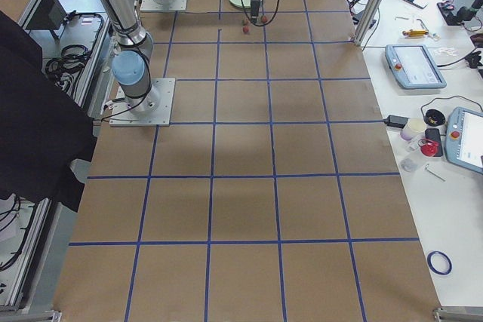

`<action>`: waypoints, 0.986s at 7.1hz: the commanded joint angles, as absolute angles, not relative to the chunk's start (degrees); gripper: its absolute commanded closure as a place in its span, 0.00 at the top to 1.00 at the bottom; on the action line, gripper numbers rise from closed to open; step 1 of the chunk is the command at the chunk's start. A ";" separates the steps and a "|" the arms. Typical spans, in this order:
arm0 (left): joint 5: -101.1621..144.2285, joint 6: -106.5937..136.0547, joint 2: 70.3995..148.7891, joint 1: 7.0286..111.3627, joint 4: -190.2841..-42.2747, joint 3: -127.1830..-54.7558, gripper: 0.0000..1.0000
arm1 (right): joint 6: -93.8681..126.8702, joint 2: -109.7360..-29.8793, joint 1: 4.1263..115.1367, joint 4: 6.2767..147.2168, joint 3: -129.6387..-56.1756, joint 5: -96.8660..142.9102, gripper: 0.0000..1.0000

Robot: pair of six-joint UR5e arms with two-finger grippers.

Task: Collect all strawberries into plate
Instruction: 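Move the left gripper over the strawberry farthest from the robot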

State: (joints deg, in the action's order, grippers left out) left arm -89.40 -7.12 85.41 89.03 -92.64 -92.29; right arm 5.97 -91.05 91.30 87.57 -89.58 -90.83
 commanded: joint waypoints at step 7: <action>-89.03 0.26 94.01 92.02 -68.43 -103.97 1.00 | 5.98 -90.70 91.32 88.07 -89.38 -90.88 1.00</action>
